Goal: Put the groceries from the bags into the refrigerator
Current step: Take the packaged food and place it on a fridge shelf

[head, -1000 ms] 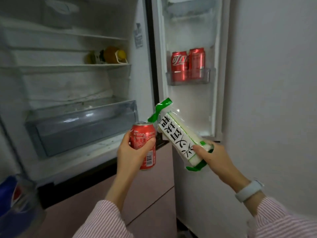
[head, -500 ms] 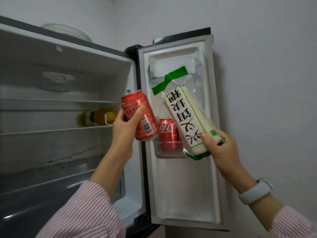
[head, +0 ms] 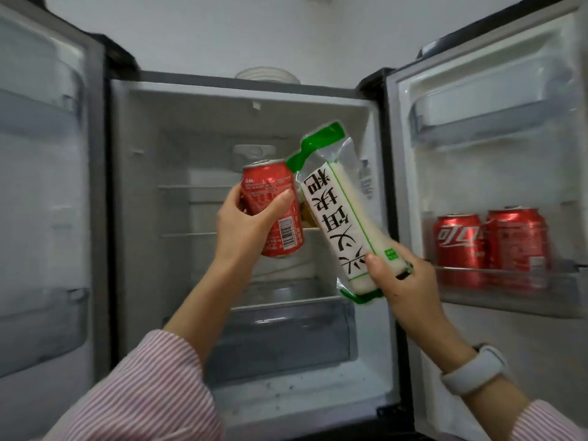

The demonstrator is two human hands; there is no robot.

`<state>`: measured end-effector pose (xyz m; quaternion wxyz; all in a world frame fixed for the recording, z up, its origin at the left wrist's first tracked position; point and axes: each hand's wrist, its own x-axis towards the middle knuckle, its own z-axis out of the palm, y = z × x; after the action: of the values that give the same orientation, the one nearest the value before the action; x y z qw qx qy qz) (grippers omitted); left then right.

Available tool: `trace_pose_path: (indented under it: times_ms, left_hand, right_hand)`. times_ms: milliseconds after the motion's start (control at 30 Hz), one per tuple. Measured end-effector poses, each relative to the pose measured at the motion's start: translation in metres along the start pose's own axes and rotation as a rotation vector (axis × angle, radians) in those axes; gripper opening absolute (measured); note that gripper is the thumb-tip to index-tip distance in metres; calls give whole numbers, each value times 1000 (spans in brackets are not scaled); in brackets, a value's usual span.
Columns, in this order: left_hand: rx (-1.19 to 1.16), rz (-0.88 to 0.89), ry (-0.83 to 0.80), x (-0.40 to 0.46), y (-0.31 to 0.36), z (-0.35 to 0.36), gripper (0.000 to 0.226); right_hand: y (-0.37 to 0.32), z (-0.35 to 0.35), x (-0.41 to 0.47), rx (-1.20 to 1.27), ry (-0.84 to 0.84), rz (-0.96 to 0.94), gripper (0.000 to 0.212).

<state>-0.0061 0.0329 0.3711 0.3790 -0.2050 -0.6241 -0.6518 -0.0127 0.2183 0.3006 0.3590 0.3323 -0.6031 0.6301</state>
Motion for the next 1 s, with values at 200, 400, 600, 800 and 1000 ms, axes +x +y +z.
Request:
trace_pose_path:
  times_ms: [200,400,600,800,1000]
  left_hand:
    - [354,139,287,-29,34,-94,62]
    - [711,234,470,-54,76,-167,69]
    - [1084,-40,497,-53,88,-203,64]
    - [1129,-317,406,-51,86,-205,63]
    - [1210,-358,388,-52,90,-200,90]
  right_hand:
    - [16,85,-19,249,-123,134,9]
    - [13,144,-39,381,-219,175,20]
    - [10,179,-46,436,-230,182,24]
    - [12,184,-45,473,-237,218,16]
    - [21,176,-39,474,-217,229,20]
